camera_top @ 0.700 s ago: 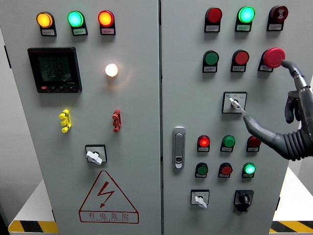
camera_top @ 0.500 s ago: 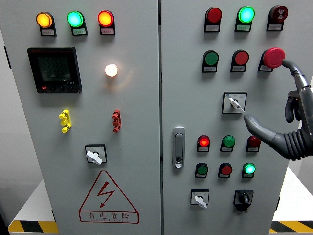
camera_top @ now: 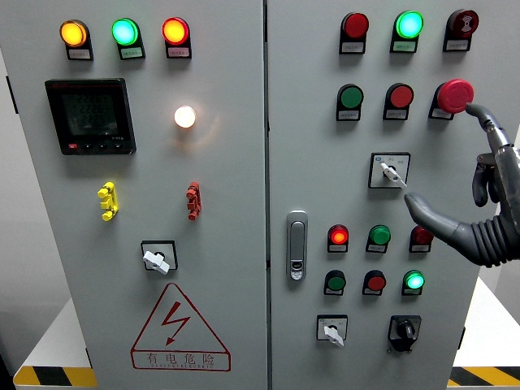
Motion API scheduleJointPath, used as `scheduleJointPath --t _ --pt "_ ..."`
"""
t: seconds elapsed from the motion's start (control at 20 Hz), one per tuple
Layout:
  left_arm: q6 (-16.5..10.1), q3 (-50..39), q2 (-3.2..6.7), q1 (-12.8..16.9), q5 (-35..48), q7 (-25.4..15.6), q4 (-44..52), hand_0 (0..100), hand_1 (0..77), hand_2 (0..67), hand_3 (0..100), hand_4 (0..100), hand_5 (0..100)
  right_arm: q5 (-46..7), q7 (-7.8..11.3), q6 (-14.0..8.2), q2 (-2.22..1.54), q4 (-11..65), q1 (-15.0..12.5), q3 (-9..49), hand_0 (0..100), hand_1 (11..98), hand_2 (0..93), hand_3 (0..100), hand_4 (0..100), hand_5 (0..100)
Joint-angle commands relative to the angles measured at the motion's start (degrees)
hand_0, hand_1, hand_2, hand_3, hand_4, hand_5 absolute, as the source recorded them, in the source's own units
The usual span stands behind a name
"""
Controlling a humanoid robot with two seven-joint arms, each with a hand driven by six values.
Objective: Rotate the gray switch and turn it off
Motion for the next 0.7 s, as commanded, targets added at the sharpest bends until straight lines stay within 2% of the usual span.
scheduleJointPath --t 0.0,0.1,0.25,0.4,0.5,0.65 --pt "0.0 0.0 0.0 0.0 -0.01 0.0 0.0 88 0.0 13.3 19 8 11 0.03 -0.25 0.01 0.05 -0.86 0.47 0.0 0 42.2 13.2 100 100 100" --pt "0.0 0.0 -0.09 0.0 0.07 0.0 0.0 88 0.0 13.3 19 8 11 0.12 -1.12 0.01 0.05 -1.74 1.0 -0.18 0 41.5 29.8 100 100 100" --pt "0.0 0.0 0.0 0.0 0.07 0.0 0.0 88 0.0 13.3 19 8 11 0.12 -1.92 0.01 0.05 -3.5 2.05 -0.53 0 41.0 40.1 100 100 100" --pt "0.0 0.0 -0.09 0.0 0.07 0.0 0.0 88 0.0 13.3 19 8 11 0.12 -3.58 -0.08 0.05 -4.91 3.2 -0.88 0 40.3 50.8 100 100 100" --pt "0.0 0.0 -0.08 0.0 0.07 0.0 0.0 88 0.0 13.3 19 8 11 0.21 -4.82 -0.34 0.14 -6.05 3.72 -0.88 0 39.7 53.9 100 100 100" --pt "0.0 0.0 -0.09 0.0 0.07 0.0 0.0 88 0.0 13.3 19 8 11 0.21 -5.43 -0.7 0.05 -7.36 4.16 -1.49 0 38.8 60.0 100 100 100"
